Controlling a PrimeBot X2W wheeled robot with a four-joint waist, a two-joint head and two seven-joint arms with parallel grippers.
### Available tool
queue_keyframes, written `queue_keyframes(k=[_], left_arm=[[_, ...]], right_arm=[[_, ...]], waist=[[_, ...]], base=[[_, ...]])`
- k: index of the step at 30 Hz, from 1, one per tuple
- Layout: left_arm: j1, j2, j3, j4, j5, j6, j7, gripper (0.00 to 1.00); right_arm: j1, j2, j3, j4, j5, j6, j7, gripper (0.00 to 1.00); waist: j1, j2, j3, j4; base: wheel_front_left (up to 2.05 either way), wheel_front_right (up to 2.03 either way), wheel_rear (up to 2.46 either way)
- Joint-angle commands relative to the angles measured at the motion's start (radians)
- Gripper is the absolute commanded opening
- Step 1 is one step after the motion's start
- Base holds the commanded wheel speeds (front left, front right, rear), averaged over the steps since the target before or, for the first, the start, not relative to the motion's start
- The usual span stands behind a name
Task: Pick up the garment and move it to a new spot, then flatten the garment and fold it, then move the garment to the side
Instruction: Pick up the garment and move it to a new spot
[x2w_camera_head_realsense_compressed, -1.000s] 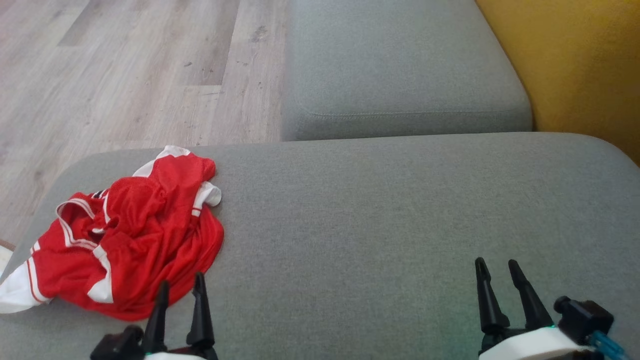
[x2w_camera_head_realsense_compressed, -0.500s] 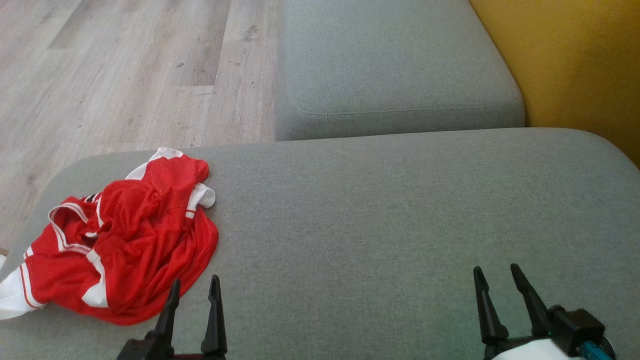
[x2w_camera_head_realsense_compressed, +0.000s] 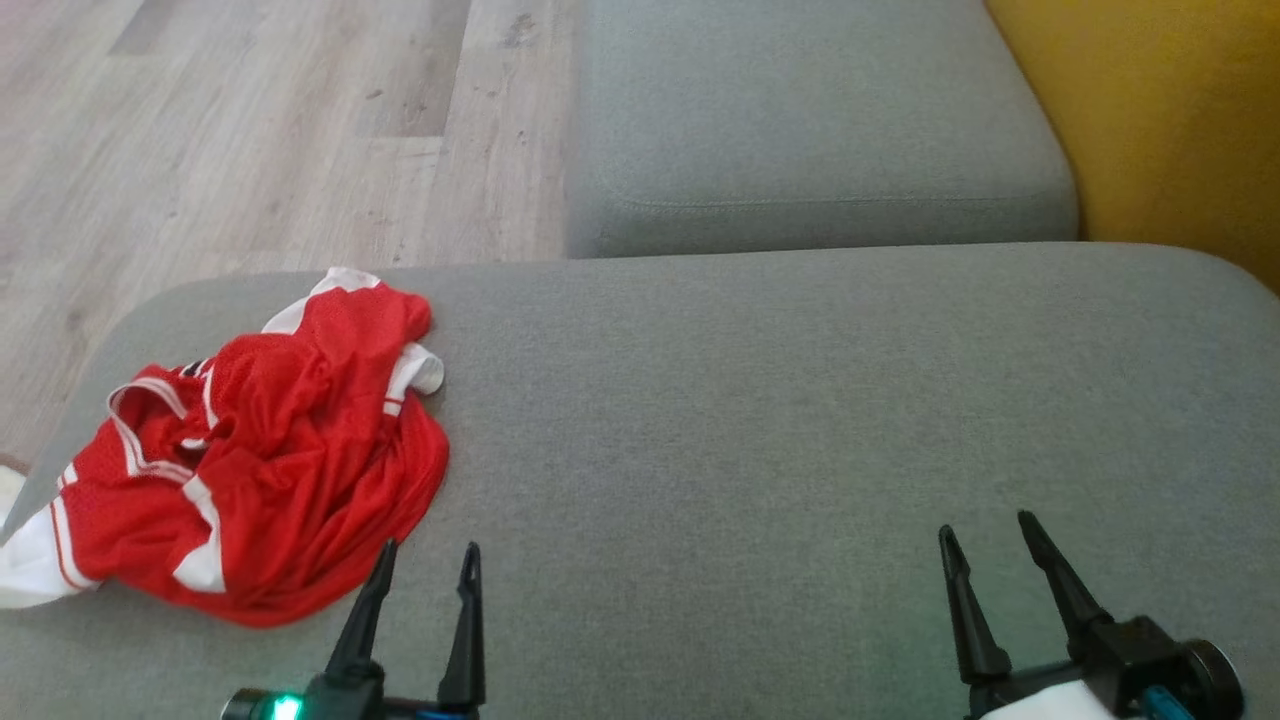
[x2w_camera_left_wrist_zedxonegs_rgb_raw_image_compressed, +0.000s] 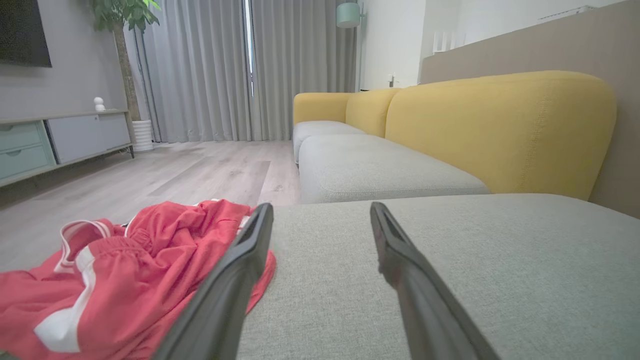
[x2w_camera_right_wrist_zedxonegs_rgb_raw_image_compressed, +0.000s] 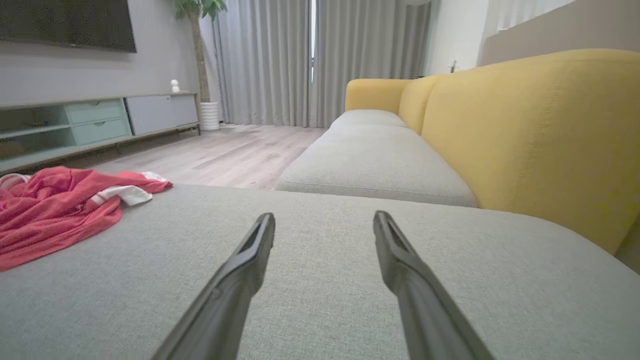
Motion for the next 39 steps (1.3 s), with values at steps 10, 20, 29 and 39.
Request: queue_keyframes(k=[10, 20, 29, 39], left_arm=[[-0.083, 0.001, 0.029, -0.057, 0.043, 0.035, -0.021, 1.00], [-0.097, 0.009, 0.039, -0.052, 0.063, 0.024, -0.021, 1.00], [-0.088, 0.007, 0.087, -0.111, 0.052, 0.077, -0.021, 1.00], [-0.144, 0.042, 0.116, -0.166, 0.080, 0.072, -0.021, 1.00]], right_arm=[[-0.067, -0.010, 0.044, -0.045, -0.030, -0.001, -0.021, 1.00], [-0.066, -0.010, 0.057, -0.048, -0.005, -0.001, -0.021, 1.00], [-0.132, -0.010, 0.122, -0.026, -0.026, -0.001, -0.021, 1.00], [-0.138, -0.011, 0.119, -0.020, -0.056, -0.001, -0.021, 1.00]], waist=[[-0.0001, -0.0001, 0.015, 0.104], [-0.0001, -0.0001, 0.025, 0.318], [-0.0001, -0.0001, 0.091, 0.417], [-0.0001, -0.0001, 0.135, 0.450]], base=[[0.00, 0.00, 0.00], [0.00, 0.00, 0.00], [0.00, 0.00, 0.00], [0.00, 0.00, 0.00]])
